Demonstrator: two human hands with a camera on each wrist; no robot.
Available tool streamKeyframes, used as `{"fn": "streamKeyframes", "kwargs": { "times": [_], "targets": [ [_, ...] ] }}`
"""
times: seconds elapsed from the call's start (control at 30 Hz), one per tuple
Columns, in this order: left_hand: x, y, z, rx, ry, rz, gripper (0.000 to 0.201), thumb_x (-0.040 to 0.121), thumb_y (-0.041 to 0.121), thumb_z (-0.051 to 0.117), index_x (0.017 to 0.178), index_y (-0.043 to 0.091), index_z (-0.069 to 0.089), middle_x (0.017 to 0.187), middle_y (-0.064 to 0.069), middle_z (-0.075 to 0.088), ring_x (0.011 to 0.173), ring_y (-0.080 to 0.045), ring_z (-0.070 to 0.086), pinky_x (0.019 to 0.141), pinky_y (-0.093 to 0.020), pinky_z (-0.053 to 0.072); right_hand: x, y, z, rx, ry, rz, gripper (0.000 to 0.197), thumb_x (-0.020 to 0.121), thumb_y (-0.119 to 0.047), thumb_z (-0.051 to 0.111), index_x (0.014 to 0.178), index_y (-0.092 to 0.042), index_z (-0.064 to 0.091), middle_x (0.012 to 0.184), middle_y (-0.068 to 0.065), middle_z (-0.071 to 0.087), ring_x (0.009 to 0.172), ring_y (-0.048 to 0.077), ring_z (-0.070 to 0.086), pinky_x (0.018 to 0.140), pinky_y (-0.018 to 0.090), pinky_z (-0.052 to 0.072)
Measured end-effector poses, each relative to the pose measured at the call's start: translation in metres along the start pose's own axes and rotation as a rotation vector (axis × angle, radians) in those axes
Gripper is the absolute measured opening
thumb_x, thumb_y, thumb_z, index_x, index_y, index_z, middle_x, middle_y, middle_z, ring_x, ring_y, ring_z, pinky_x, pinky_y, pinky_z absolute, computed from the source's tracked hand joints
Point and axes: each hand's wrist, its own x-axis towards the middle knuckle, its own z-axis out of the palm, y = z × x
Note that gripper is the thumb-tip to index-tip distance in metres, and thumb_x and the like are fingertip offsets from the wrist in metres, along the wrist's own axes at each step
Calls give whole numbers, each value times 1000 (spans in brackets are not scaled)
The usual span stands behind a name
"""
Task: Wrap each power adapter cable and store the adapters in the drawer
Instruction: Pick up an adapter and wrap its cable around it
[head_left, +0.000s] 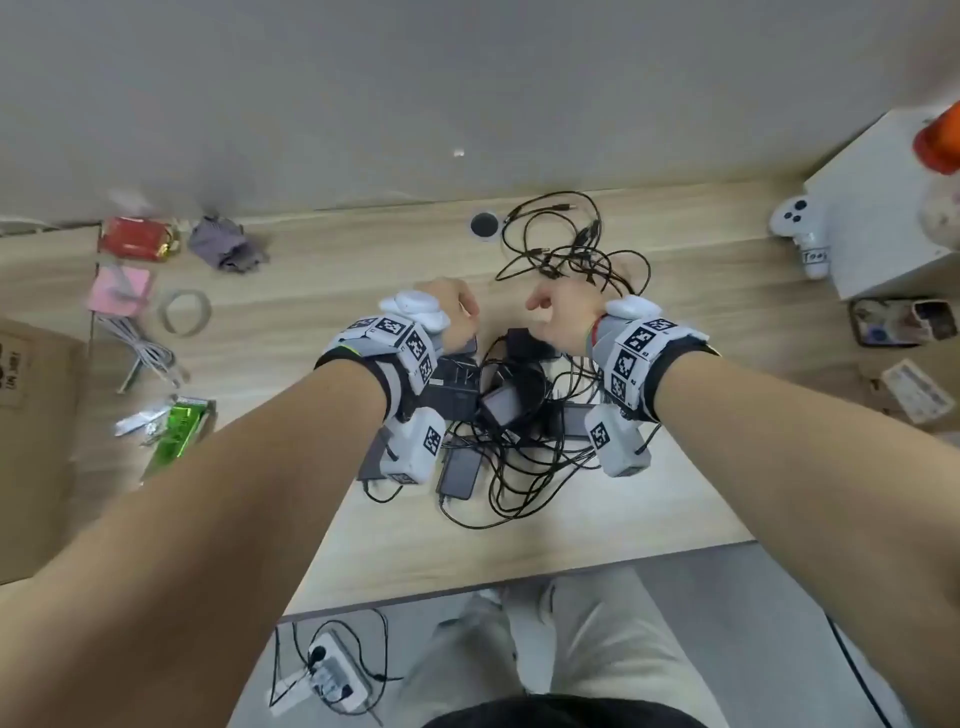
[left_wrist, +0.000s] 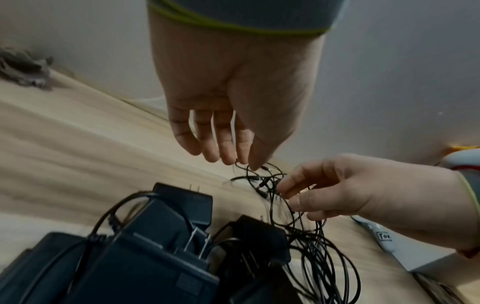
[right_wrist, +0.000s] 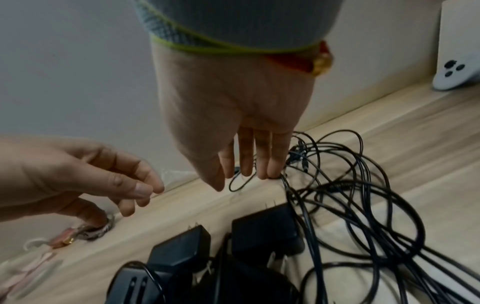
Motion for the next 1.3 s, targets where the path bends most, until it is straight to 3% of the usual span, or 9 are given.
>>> {"fn": "streamKeyframes", "kwargs": {
  "times": [0.13,0.33,0.57,0.73,0.83,0.9,1.07,1.2,1.3],
  "targets": [
    [6,-8,19,-52,-46,-18,10,87,23,63,95,28,66,94,7,68,81,-16,64,54,-19,38,11,2,18,-146,-170,53,56,82,-21,66,136,-29,51,133,7,48,115,30,55,90,36,51],
    [12,-12,39,-112,-18,-8,10,87,22,64,94,28,69,94,6,71,84,-16,66,55,-16,38,20,8,38,-275,-183,60,62,79,-22,68,137,-30,49,130,7,44,119,33,51,98,45,48],
    [14,-4,35,-182,-11,11,15,87,29,66,102,27,69,93,11,67,85,-15,66,79,-28,55,13,11,16,-291,-150,41,58,72,-32,75,126,-30,53,125,5,44,107,30,54,84,42,50],
    [8,16,16,-319,30,55,30,85,38,71,112,23,67,102,9,67,84,-12,63,77,-28,52,-9,-3,-27,-79,-76,-75,57,62,-30,82,116,-34,62,125,-1,39,104,22,53,88,33,48],
    [-2,38,-2,-328,-17,99,36,85,40,72,116,21,65,101,8,66,87,-10,61,74,-20,42,-29,-10,-65,-3,-18,-174,55,62,-21,83,113,-26,65,116,1,55,101,20,56,77,27,40],
    [-5,47,-9,-325,-61,121,33,85,42,72,111,23,65,87,11,64,80,-7,59,66,-16,38,-39,-14,-81,77,11,-218,52,61,-17,83,109,-25,65,103,-3,64,93,21,60,77,31,48],
    [-22,89,-44,-363,-96,221,56,70,69,61,97,20,67,82,-5,68,76,-22,60,71,-32,44,-64,-11,-126,232,136,-328,52,63,-9,80,111,-23,65,98,-8,64,86,16,59,73,25,47],
    [-30,115,-65,-441,-21,244,58,75,62,69,99,9,65,82,-6,67,74,-23,60,67,-29,45,-72,-6,-144,450,166,-382,67,64,-5,77,121,-25,46,110,-1,63,88,23,65,80,36,55],
    [-39,140,-82,-490,107,223,31,89,39,68,105,14,60,81,1,63,73,-17,64,58,-20,44,-75,-4,-154,751,174,-332,85,69,1,75,131,-30,26,117,10,56,79,29,68,73,38,58]
  ]
}}
